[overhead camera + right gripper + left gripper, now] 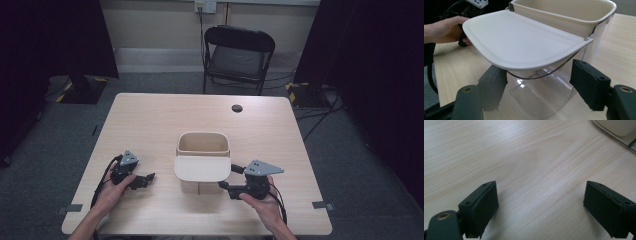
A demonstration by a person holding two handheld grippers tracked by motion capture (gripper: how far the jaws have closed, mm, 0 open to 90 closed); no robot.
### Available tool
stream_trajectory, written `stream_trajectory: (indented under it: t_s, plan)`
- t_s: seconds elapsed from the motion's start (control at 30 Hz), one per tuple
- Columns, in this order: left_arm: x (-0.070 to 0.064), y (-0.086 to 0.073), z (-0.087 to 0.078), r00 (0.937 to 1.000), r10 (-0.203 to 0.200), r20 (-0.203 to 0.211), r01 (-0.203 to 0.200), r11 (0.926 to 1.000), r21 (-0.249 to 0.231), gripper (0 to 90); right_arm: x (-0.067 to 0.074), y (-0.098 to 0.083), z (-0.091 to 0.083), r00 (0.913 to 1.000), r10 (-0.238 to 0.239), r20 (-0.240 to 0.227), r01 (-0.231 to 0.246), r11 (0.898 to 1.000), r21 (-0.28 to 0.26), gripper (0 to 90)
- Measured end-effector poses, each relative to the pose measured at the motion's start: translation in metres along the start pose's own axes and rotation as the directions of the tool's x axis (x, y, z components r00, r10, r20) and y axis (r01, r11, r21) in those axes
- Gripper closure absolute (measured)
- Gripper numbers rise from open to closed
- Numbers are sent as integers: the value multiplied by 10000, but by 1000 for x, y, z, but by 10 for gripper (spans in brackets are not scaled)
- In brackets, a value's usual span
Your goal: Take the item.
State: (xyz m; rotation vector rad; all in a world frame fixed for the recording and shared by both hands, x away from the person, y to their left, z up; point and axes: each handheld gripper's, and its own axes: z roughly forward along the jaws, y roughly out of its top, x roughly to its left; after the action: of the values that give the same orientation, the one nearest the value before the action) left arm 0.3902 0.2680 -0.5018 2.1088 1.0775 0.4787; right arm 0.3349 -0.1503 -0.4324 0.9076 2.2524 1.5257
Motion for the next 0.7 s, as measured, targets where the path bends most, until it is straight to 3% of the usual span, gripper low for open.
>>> stream_trajectory:
  t_s: [0.7]
  plan:
    - [0,0,0,10000,2,-2,-2,10000,1,118,0,6,-2,10000,-80,-38,79,9997,-230,305]
